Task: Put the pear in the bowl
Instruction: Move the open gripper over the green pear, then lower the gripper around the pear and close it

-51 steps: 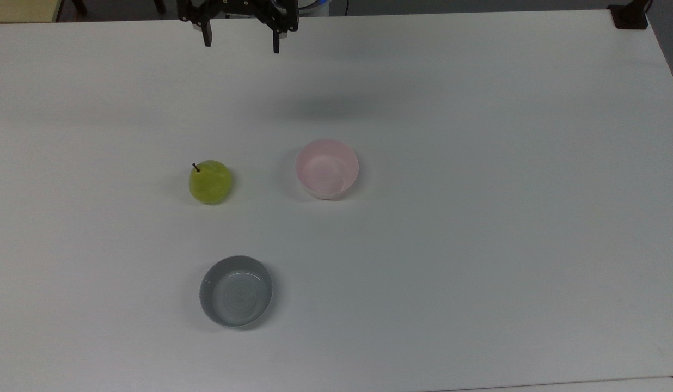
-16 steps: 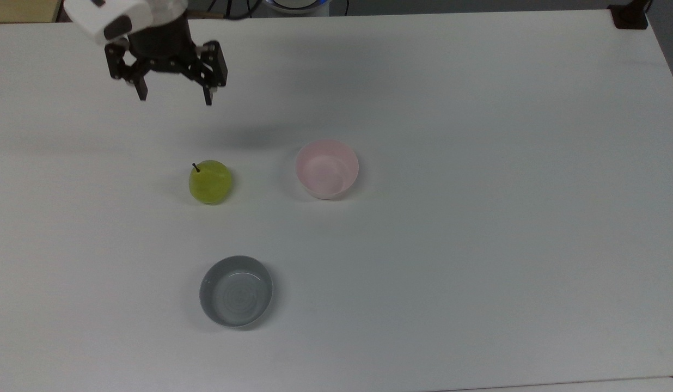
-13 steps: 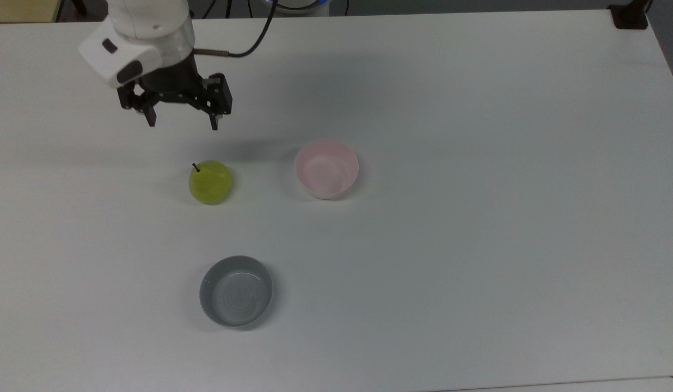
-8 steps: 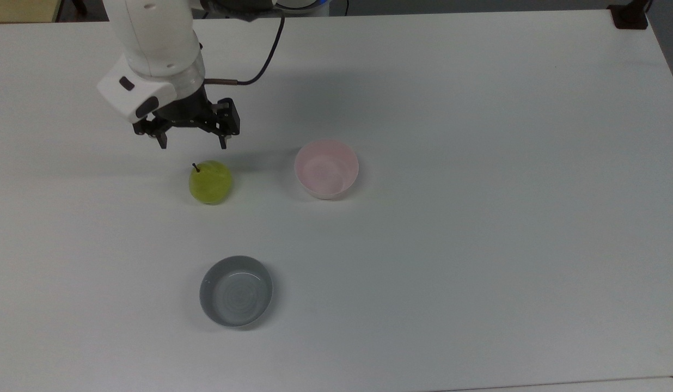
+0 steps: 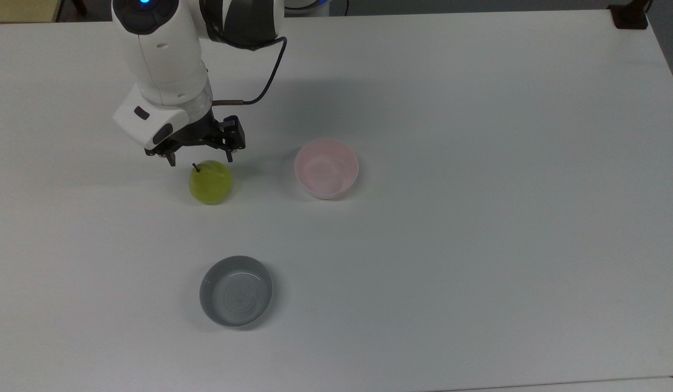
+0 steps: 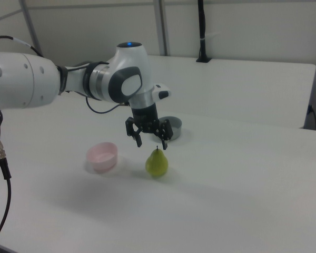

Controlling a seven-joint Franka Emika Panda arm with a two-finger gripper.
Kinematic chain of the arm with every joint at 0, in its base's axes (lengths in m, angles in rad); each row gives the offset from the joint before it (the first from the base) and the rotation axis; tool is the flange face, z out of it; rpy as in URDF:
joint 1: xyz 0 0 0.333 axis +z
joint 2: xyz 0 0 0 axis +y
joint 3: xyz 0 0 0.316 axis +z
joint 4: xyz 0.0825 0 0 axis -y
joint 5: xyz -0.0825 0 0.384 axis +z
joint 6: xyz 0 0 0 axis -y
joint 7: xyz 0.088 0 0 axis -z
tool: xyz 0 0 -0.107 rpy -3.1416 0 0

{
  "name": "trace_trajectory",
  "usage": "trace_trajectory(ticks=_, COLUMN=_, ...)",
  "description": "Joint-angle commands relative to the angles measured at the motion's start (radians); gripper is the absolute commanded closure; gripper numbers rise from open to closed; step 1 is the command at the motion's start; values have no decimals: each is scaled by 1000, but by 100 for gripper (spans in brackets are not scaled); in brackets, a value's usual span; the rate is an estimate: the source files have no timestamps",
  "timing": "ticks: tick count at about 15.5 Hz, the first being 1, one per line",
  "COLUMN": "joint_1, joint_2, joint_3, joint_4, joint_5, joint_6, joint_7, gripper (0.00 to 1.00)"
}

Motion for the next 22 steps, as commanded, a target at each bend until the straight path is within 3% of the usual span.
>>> trace_trajectory(ticks=1, joint_1=7, joint_2=13, joint_3=-3, joint_4=-37, joint_5=2, joint_6=69, joint_7=-29, gripper=0)
trace_trajectory(ticks=6, joint_1=20, joint_2=31, joint_3=-3, joint_4=-45, joint_5=-1, joint_6=72, joint_7=-29, gripper=0)
trace_trajectory(ticks=13, joint_1=20, joint_2=36, joint_3=-3, joint_4=-51, joint_5=-7, joint_6=95, joint_7=-29, gripper=19)
trace_trajectory(ticks=14, joint_1=20, joint_2=39, joint_3=-3, joint_4=-51, joint_5=-7, joint_6=93, joint_7=-27, gripper=25)
trace_trajectory(ticks=18, joint_1=19, joint_2=41, joint_3=-3, joint_4=-51, joint_5=-7, joint_6=93, joint_7=-24, gripper=62)
trace_trajectory(ticks=22, joint_1=20, joint_2=41, joint_3=-3, joint_4=-50, joint_5=-7, joint_6=93, joint_7=-19, gripper=66)
